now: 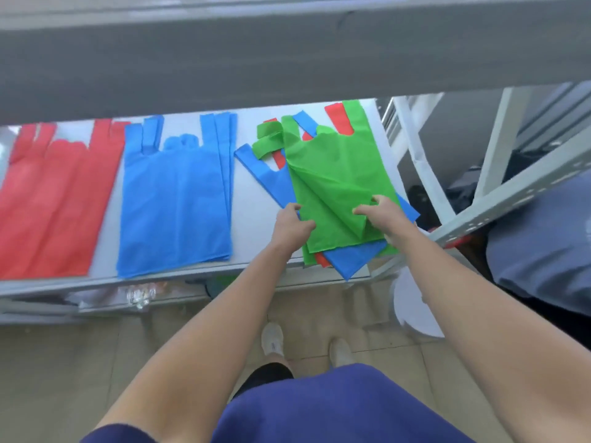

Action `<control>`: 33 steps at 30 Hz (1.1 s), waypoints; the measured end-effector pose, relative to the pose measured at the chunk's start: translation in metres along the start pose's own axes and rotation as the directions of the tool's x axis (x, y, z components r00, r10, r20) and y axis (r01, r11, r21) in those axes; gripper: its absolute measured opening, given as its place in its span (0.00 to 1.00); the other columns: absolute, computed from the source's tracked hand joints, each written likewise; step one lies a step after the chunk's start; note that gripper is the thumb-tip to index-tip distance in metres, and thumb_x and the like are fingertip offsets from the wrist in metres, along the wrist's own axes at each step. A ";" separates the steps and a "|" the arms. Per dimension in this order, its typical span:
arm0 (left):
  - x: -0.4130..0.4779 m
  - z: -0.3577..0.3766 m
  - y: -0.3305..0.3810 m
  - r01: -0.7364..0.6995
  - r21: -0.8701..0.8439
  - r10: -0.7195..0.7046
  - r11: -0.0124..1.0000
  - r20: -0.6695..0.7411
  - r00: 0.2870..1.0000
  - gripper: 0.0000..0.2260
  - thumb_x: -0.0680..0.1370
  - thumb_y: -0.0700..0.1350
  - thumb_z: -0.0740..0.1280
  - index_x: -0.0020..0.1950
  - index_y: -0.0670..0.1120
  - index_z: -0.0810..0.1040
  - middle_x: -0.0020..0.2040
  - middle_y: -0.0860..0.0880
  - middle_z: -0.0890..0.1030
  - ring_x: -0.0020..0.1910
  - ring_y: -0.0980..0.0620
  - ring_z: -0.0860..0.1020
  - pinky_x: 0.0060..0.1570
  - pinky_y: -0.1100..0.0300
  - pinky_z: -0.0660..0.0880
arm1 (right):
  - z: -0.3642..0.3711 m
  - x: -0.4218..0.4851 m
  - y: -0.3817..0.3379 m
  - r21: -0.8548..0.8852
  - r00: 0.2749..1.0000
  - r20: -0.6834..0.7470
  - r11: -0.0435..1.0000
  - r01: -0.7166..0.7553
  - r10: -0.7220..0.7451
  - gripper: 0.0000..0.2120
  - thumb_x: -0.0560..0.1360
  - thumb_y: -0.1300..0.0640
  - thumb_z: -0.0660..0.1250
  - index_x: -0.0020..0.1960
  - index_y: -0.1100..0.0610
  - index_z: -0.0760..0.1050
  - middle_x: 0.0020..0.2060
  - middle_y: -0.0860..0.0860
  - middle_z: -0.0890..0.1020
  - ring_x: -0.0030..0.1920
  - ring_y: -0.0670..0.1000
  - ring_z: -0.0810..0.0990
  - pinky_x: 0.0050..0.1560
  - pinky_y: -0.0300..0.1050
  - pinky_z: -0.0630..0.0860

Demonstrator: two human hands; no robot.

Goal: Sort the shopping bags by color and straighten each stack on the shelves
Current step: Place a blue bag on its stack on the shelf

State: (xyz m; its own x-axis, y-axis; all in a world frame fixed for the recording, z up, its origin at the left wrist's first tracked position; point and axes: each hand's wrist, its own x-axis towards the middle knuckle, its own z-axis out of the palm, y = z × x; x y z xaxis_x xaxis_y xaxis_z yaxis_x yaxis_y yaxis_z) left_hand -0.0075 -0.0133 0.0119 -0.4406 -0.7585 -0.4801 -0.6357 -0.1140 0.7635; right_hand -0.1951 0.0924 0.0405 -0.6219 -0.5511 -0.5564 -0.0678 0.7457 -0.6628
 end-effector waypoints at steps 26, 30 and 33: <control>-0.053 0.054 -0.018 0.255 -0.139 -0.280 0.957 -0.211 0.937 0.10 0.71 0.38 0.61 0.43 0.44 0.83 0.40 0.47 0.87 0.46 0.46 0.87 0.50 0.53 0.84 | 0.010 0.023 0.032 0.015 0.945 0.169 0.960 0.280 -0.279 0.12 0.82 0.58 0.67 0.62 0.60 0.81 0.54 0.53 0.85 0.52 0.52 0.79 0.54 0.47 0.74; -0.074 0.068 -0.016 0.447 -0.058 -0.435 0.893 0.151 0.888 0.10 0.79 0.37 0.59 0.49 0.37 0.79 0.44 0.39 0.87 0.41 0.44 0.87 0.43 0.54 0.84 | 0.007 0.025 0.031 0.126 0.951 0.206 0.970 0.208 -0.231 0.14 0.83 0.59 0.66 0.67 0.59 0.80 0.59 0.53 0.84 0.56 0.51 0.79 0.54 0.43 0.72; -0.083 0.073 -0.011 0.507 -0.161 -0.434 0.847 0.342 0.834 0.13 0.82 0.42 0.61 0.62 0.37 0.78 0.53 0.40 0.87 0.47 0.46 0.87 0.44 0.57 0.83 | 0.008 0.025 0.030 0.126 0.945 0.227 0.969 0.212 -0.236 0.13 0.83 0.59 0.67 0.65 0.59 0.80 0.58 0.54 0.85 0.54 0.51 0.79 0.54 0.45 0.74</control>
State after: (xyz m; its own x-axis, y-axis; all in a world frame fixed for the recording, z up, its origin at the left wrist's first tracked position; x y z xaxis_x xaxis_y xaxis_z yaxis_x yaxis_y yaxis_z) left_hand -0.0100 0.0980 0.0117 -0.3085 -0.3635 -0.8790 -0.6593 -0.5844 0.4730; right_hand -0.2070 0.0983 0.0024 -0.3948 -0.7817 -0.4828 -0.0991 0.5586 -0.8235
